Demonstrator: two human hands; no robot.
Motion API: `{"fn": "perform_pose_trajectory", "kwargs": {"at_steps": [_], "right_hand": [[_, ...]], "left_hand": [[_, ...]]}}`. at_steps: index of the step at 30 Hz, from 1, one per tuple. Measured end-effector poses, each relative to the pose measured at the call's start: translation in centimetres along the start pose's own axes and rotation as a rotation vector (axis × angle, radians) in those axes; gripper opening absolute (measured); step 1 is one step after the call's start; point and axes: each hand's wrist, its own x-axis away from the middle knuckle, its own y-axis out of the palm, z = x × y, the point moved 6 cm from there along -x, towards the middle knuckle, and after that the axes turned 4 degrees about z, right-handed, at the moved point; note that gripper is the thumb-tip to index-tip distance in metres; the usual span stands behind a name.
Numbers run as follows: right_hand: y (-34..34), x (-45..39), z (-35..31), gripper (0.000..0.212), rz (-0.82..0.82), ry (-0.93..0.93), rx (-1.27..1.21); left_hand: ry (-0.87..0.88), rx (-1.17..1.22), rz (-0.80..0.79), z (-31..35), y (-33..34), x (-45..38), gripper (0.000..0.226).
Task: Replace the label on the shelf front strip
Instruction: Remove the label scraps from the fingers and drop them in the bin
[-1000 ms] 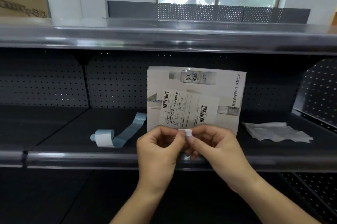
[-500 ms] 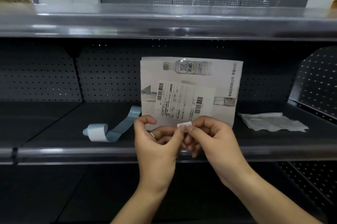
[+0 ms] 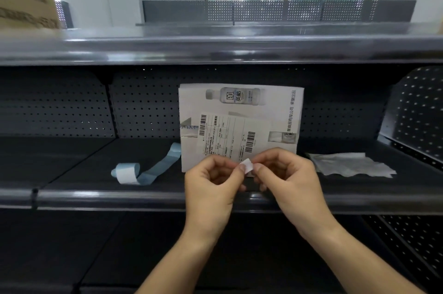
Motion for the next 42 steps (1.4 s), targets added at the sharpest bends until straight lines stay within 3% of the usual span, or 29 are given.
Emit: {"fn": "perform_pose_trajectory", "kwargs": {"at_steps": [6,11,15,20,24,29,37,42], "right_hand": [[-1.9,0.1,0.4,0.014,-0.068,0.132,-0.102],[-3.5,0.2,0.4,0.013,-0.146,0.105,-0.093],[-4.5,0.3,0.8,0.026,-0.168,0.145,-0.203],[-5.0,0.3,2.0,0.038,-0.212,0.265,-0.359],[-5.3,0.5,2.8,0.036,-0.262,0.318,-0.413],[-5.6,0.8,2.8,0.012,-0.307,0.201,-0.158],[-6.7,0.5,1.0,0.012,-0.3,0.141,-0.01],[-5.5,0.6,0.3,0.013,-0.23,0.094,0.01]], "left_hand": [[-0.06,-0.003,-0.034,0.3,1.7,0.9,0.006],[-0.108,-0.06,-0.16,0.5,3.1,1.8,0.004],[-0.164,-0.022,-0.219,0.7,4.3,2.6,0.013],[-0.221,0.059,-0.186,0.4,5.4,3.4,0.018],[-0.189,-0.107,-0.144,0.6,5.5,3.8,0.009],[-0.135,-0.245,-0.1,0.7,5.3,4.7,0.009],[-0.258,-0.29,-0.17,0.7,5.4,4.4,0.012],[-0.21,-0.316,-0.197,1.5,4.4,3.2,0.009]]}}
